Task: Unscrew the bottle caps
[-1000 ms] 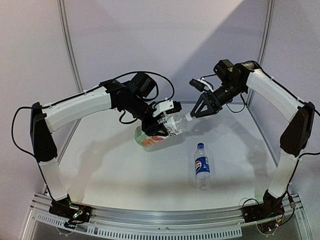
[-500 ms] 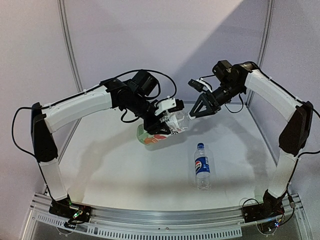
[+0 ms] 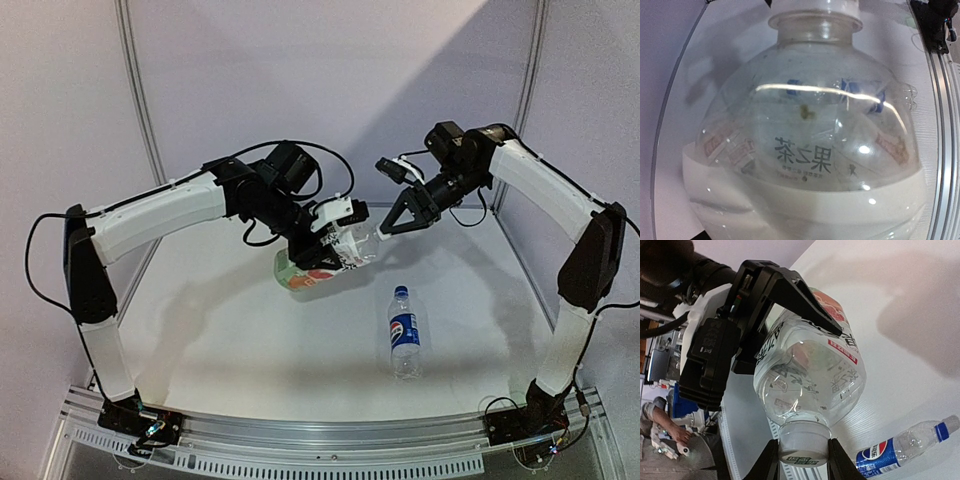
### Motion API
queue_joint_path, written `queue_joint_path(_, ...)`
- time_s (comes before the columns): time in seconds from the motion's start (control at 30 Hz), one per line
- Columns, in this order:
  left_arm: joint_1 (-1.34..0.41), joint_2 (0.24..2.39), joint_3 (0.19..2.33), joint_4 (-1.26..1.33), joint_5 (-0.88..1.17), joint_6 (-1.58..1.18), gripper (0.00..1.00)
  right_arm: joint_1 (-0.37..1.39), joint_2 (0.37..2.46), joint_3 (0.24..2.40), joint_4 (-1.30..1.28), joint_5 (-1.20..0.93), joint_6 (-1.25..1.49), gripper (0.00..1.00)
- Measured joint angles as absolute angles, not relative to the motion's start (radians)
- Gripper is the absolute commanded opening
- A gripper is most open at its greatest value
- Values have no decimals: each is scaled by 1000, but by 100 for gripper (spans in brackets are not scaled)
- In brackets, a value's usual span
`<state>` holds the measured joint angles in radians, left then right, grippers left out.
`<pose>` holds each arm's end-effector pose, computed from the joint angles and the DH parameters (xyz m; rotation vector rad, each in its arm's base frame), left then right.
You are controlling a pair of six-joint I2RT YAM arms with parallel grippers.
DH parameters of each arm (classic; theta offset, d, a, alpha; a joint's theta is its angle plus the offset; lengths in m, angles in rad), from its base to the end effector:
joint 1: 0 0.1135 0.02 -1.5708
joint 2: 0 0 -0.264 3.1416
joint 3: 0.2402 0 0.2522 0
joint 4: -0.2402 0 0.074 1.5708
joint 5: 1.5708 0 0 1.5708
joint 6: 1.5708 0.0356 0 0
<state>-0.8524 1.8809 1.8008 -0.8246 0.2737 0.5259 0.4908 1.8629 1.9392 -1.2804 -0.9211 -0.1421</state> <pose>0.2668 -0.3199 0.3200 1.6728 1.8440 -0.4777 0.3129 0.1994 0.3556 -1.0470 2.4210 1.3679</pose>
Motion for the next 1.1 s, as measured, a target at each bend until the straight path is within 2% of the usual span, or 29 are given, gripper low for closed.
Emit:
queue_joint_path(0.07,-853,1885,1802,-824,274,525,19,490,1864,1937,-1282,-921,-155,1)
queue_joint_path(0.1,-853,1886,1802,-823,275,525,19,490,1864,1937,-1283,-921,-158,0)
queue_joint_path(0.2,-853,1887,1802,-824,274,525,16,490,1866,1937,-1288,-922,-172,0)
queue_joint_path(0.3,-854,1893,1806,-824,278,523,0,492,1866,1937,-1298,-912,-198,0)
queue_joint_path(0.6,-834,1908,1808,-819,340,531,0,525,1793,1883,-1227,-768,-466,0)
queue_joint_path(0.73,-833,1908,1809,-823,398,547,0,565,1621,1666,-1019,-670,-701,0)
queue_joint_path(0.9,-839,1912,1808,-859,437,591,0,624,1330,1206,-537,-555,-1144,0)
queue_joint_path(0.93,-840,1915,1807,-864,437,598,0,627,1283,1108,-418,-547,-1240,5)
queue_joint_path(0.97,-841,1918,1807,-868,437,601,0,627,1256,1041,-334,-543,-1306,19)
queue_joint_path(1.0,-841,1924,1807,-873,434,602,0,628,1234,970,-234,-540,-1384,38)
queue_joint_path(1.03,-841,1929,1807,-878,430,602,0,628,1229,933,-176,-537,-1440,53)
queue_joint_path(1.07,-841,1933,1807,-880,427,599,0,628,1229,920,-153,-533,-1467,63)
queue_joint_path(1.1,-839,1936,1807,-878,434,592,0,628,1230,916,-136,-525,-1495,69)
